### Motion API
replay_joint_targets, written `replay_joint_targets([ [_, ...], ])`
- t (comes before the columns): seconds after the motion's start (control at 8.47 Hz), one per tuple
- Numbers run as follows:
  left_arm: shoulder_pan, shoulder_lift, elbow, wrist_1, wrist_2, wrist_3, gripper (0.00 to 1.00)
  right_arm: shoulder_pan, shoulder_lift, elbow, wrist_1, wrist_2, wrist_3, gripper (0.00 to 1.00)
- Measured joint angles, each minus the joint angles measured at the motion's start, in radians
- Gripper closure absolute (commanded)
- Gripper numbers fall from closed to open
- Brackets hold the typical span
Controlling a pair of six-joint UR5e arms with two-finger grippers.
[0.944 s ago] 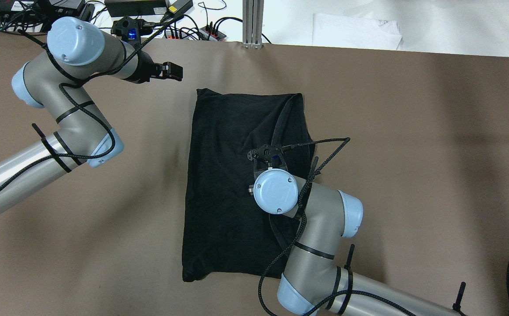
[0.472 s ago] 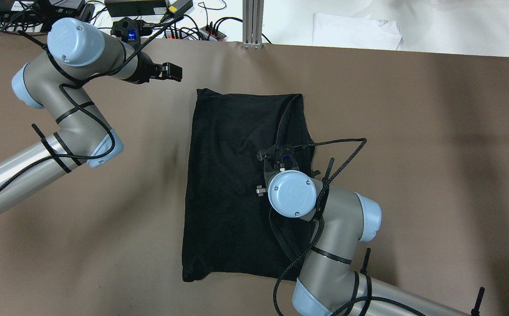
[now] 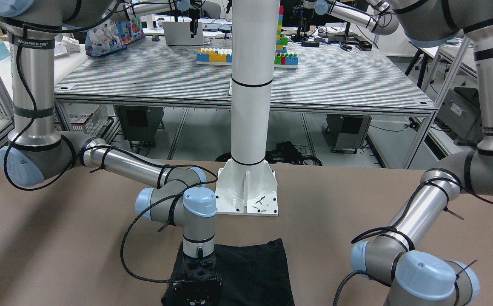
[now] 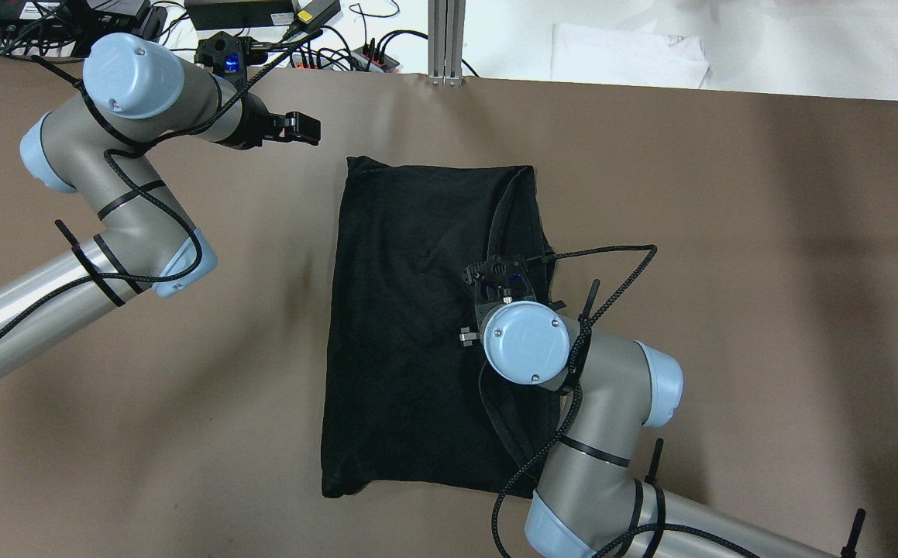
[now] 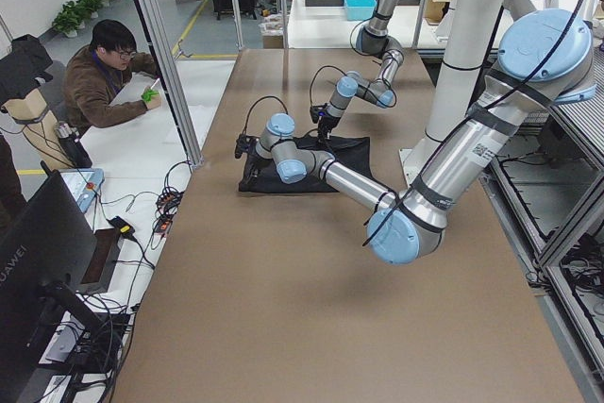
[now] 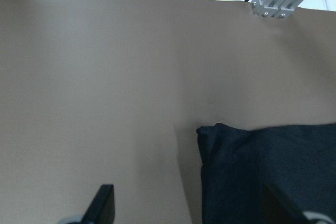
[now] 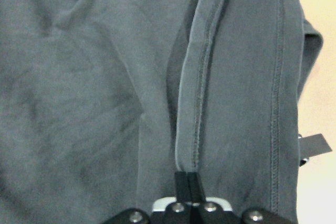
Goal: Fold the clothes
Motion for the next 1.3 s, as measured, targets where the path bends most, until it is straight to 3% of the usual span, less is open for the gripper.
replay_joint_targets([
  [0.24,0.001,0.001,0.006,-0.002,0.000,0.001,0.00,0.000,0.000,0.001,0.007,-0.001,0.001,0.62],
  [0.59,0.002,-0.001,0.031,-0.021,0.000,0.002,0.00,0.000,0.003,-0.001,0.020,-0.003,0.008,0.40],
  [0.83,0.002,-0.001,0.037,-0.026,0.000,0.001,0.00,-0.001,0.004,-0.009,0.022,-0.005,0.014,0.42],
  [1.18,0.002,-0.002,0.038,-0.027,0.001,0.001,0.00,-0.001,0.013,-0.036,0.024,-0.010,0.014,0.82],
  [1.3,0.002,-0.002,0.038,-0.027,0.001,0.001,0.00,-0.001,0.016,-0.042,0.025,-0.010,0.013,0.84],
])
